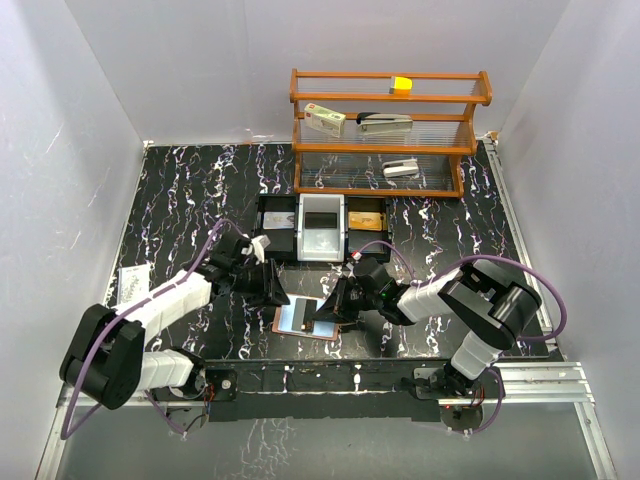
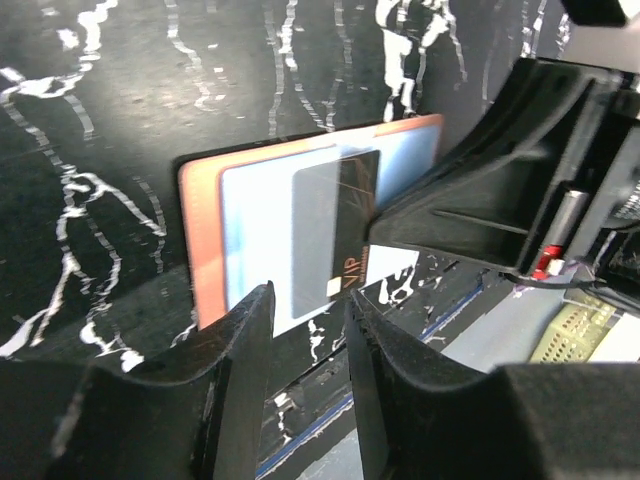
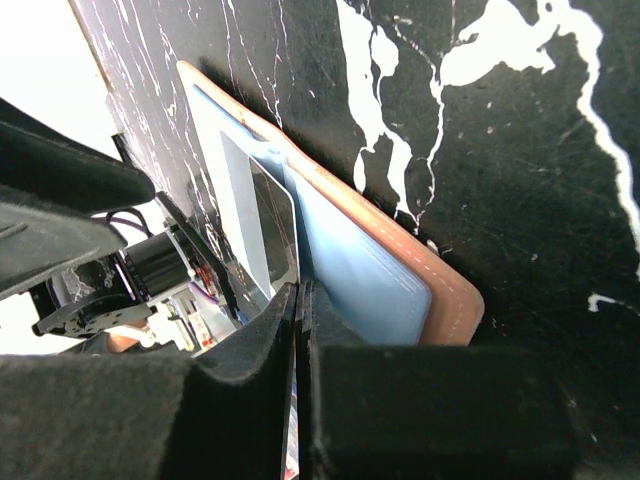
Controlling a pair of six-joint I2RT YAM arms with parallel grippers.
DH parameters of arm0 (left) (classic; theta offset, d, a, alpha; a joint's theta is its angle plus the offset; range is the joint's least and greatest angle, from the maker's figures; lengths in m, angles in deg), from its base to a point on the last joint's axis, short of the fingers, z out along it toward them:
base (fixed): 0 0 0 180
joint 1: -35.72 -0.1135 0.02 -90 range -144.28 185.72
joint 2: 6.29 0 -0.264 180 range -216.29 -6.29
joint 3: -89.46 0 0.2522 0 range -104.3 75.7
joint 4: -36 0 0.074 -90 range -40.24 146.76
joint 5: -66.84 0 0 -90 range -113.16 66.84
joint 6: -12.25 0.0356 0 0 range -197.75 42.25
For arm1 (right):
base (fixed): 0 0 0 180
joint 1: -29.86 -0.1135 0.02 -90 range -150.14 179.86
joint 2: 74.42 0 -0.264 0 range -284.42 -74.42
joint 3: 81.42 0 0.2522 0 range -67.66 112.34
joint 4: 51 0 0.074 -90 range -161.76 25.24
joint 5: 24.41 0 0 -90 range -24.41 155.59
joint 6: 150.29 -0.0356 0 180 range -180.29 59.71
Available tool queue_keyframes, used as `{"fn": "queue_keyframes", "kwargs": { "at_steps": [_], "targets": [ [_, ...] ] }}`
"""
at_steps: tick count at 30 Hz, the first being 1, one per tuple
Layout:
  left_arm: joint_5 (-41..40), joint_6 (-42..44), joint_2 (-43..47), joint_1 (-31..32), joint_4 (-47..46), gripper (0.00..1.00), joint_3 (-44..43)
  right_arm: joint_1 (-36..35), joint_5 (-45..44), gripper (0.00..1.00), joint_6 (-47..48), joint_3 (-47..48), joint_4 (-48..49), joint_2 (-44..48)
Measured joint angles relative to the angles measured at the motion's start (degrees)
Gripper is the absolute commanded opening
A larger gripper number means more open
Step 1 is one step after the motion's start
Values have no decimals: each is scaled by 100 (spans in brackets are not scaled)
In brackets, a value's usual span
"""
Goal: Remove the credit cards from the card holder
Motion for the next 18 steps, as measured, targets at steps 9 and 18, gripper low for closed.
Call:
{"fn": "queue_keyframes", "kwargs": {
  "at_steps": [9,18],
  "targets": [
    [133,-120,-461,693,-385,16,-223,0,-2,0,-2,7,-7,-4],
    [-363,-173,-1014,752,-205,9,-214,0,4,2,-2,7,0,-4]
  ]
}}
